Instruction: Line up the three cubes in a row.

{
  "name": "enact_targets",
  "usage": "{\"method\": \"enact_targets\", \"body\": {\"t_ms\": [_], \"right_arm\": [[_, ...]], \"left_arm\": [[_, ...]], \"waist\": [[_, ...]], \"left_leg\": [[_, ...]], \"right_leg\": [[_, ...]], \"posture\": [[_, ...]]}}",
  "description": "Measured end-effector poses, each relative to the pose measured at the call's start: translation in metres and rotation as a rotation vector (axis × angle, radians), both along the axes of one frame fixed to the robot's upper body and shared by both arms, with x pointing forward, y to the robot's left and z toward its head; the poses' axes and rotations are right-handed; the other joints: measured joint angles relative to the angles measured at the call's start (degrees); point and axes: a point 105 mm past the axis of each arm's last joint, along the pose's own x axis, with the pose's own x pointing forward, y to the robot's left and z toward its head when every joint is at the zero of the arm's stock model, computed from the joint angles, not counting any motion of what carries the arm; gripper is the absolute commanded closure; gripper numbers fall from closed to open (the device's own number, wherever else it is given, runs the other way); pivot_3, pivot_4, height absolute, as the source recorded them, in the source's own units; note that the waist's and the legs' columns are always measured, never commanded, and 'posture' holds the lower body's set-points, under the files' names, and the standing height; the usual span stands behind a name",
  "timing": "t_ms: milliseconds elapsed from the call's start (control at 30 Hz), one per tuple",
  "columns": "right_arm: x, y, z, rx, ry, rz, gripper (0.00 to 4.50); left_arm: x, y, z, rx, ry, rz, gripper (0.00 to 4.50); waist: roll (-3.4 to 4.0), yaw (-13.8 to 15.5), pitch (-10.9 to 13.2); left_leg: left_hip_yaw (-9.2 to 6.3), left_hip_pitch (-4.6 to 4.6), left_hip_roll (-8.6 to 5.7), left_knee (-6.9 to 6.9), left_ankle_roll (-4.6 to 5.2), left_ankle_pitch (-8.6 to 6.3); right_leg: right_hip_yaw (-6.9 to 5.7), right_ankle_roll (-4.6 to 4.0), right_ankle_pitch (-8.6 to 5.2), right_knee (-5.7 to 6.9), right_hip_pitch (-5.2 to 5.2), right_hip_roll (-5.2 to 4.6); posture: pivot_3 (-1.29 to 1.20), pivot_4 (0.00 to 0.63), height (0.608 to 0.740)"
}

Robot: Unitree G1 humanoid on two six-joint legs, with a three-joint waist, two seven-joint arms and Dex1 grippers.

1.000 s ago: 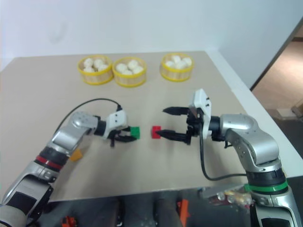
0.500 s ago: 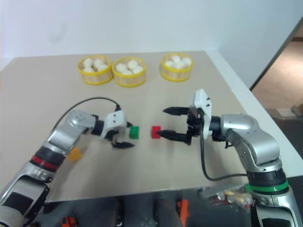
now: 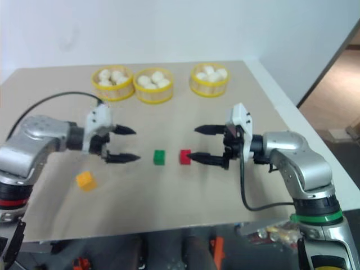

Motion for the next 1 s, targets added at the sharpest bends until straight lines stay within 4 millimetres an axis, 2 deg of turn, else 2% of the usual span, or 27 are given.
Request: {"method": "enact_targets", "body": {"t_ms": [133,233,300,400,533,800,1000], "right_arm": [[0.001,-0.002,-0.002,-0.003,0.018,0.011,0.0],[0.002,-0.001,-0.001,-0.01,0.015,0.032,0.0],[0.002,-0.002,-0.002,-0.016,0.018,0.042,0.0],[0.004,-0.004,-0.006,-0.026,0.026,0.049,0.0],[0.003,-0.003,-0.007,-0.04,0.021,0.067,0.0],[0.004,-0.007,-0.011,-0.063,0.032,0.064,0.0],[0.005,-0.011,-0.013,-0.079,0.04,0.056,0.0]], "left_arm": [[-0.012,0.021,-0.004,-0.179,-0.072,0.102,0.04],[-0.026,0.042,-0.014,-0.191,-0.109,0.17,0.04],[-0.04,0.065,-0.03,-0.179,-0.117,0.234,0.04],[-0.045,0.081,-0.032,-0.182,-0.14,0.298,0.04],[-0.045,0.088,-0.03,-0.211,-0.155,0.355,0.04],[-0.071,0.095,-0.074,-0.171,-0.02,0.361,0.04],[-0.074,0.102,-0.089,-0.159,0.016,0.374,0.04]], "waist": [[-0.02,-0.1,0.0],[-0.05,-0.1,0.0],[-0.05,-0.2,0.0],[-0.07,0.2,0.0],[-0.08,0.2,0.0],[-0.13,-0.3,0.0],[-0.13,-0.3,0.0]], "left_leg": [[0.15,0.09,0.07,-0.08,0.0,0.0],[0.2,0.21,0.1,-0.1,-0.01,-0.01],[0.31,0.29,0.13,-0.14,-0.01,-0.01],[0.28,0.29,0.11,-0.1,0.0,0.0],[0.46,0.31,0.08,-0.03,0.0,0.02],[0.75,0.35,0.13,-0.19,-0.03,-0.01],[0.73,0.38,0.17,-0.2,-0.04,-0.01]], "right_leg": [[0.16,-0.01,-0.01,0.0,-0.01,0.02],[0.23,-0.12,-0.04,0.0,0.03,0.06],[0.32,-0.36,-0.15,0.0,0.04,0.06],[0.31,-0.4,-0.1,0.01,0.06,0.06],[0.53,-0.33,-0.07,-0.01,0.11,0.02],[0.75,-0.35,-0.12,-0.02,-0.05,0.04],[0.75,-0.39,-0.12,-0.02,-0.06,0.1]], "posture": [[0.0,0.15,0.74],[0.0,0.15,0.74],[0.0,0.15,0.74],[0.0,0.15,0.74],[0.0,0.15,0.74],[0.0,0.15,0.74],[0.0,0.15,0.74]]}}
